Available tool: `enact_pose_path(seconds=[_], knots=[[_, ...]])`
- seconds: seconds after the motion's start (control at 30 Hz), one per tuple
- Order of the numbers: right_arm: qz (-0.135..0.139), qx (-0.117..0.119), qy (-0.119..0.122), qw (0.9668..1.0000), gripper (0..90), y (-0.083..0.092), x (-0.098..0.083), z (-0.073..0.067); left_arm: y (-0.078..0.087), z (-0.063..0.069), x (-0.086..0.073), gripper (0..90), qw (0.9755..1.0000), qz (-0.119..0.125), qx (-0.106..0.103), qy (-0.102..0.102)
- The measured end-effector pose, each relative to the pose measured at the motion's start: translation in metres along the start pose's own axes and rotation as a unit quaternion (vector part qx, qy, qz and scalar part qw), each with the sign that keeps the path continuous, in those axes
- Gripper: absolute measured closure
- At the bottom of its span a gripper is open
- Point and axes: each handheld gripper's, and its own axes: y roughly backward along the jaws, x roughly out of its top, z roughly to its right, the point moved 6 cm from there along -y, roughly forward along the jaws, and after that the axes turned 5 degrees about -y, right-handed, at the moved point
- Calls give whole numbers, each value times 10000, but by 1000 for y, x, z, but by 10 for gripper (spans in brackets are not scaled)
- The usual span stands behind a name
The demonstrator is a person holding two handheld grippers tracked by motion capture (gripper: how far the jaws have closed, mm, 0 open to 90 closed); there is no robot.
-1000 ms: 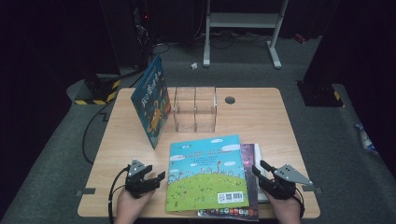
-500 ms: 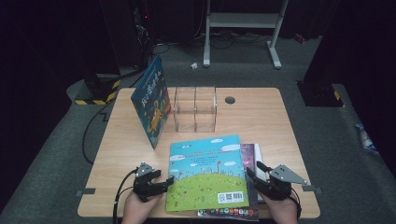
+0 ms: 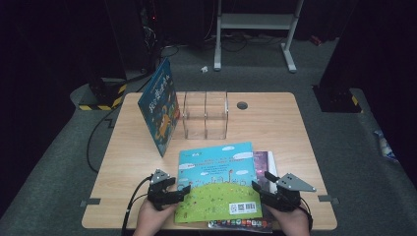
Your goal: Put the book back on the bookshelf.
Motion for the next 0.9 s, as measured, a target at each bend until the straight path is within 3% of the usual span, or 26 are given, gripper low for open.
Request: enact_pose_path(seconds=[0.1, 0.3, 0.43, 0.53, 0.9], knots=[[-38, 17, -10, 10000, 381, -1, -1, 0, -2, 3, 1, 241, 9999, -39, -121, 4], [-48, -37, -21, 10000, 353, -2, -1, -2, -6, 6, 4, 202, 10000, -15, 27, 41], [-92, -40, -43, 9999, 353, -4, -3, -1, -8, 10, 5, 227, 9999, -37, -30, 129], [-117, -72, -50, 9999, 353, -5, -4, 0, -12, 15, 7, 245, 9999, -52, -104, 25], [-124, -338, -207, 9991, 353, 4, -5, 16, -27, 28, 16, 243, 9998, 15, -194, -60]])
